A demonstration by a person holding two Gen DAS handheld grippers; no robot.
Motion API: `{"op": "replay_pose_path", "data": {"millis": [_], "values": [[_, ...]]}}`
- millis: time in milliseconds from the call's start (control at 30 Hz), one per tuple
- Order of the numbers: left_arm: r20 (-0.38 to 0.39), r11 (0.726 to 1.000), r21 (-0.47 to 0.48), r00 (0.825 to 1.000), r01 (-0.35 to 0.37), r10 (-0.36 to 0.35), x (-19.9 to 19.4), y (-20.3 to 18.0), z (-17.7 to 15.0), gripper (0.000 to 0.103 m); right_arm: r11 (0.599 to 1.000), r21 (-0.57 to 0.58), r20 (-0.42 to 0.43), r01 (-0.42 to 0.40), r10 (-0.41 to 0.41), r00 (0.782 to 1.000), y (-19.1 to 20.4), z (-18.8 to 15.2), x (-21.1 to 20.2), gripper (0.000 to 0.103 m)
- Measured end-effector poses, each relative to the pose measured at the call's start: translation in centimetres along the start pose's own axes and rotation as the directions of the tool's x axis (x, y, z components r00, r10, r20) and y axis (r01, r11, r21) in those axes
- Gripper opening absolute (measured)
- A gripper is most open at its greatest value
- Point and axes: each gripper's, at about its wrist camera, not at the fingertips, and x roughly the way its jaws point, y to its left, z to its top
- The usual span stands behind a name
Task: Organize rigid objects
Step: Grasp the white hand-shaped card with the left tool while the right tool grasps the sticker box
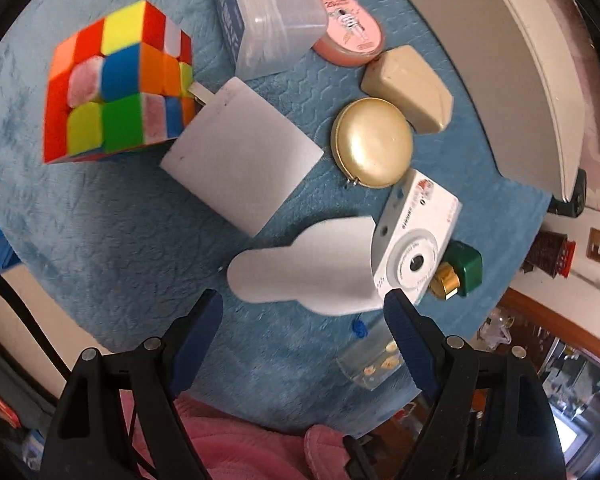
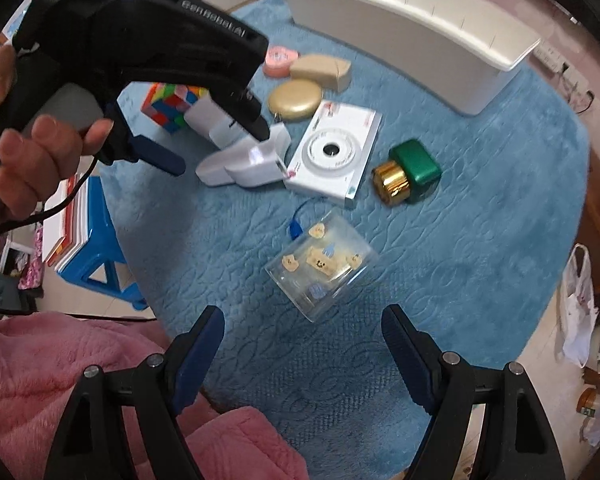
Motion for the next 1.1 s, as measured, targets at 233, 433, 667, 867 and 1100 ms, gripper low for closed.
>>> {"op": "replay_pose_path", "data": {"millis": [233,433,667,867,1100], "values": [[-0.028,0.999,-0.031,0.999,-0.027,0.026,0.9,-0.1,0.8,0.085,0.999,-0.012,-0.047,-0.038,0.038,0.998,0.0,0.7,1.7,0.081],[-0.053,0.998,-0.052,0.998,-0.046,0.044,1.4,0.1,1.7,0.085,0.999,0.009,-0.085,-0.036,0.037,0.996,-0.2,1.4,3.2,0.081],[-0.059,0.997,-0.065,0.997,-0.050,0.046,1.7,0.3,2.0,0.084,0.999,0.043,-0.113,-0.018,0.023,0.993,-0.5,2.4,4.6,0.082],[-0.056,0.998,-0.064,0.998,-0.026,0.023,2.5,-0.2,1.4,0.084,0.998,0.055,-0.126,0.002,0.005,0.992,-0.5,2.9,5.2,0.081],[-0.059,0.998,-0.067,0.998,-0.013,0.009,1.9,1.1,0.9,0.084,0.997,0.074,-0.115,0.017,-0.009,0.993,-0.6,3.6,5.6,0.068]]}}
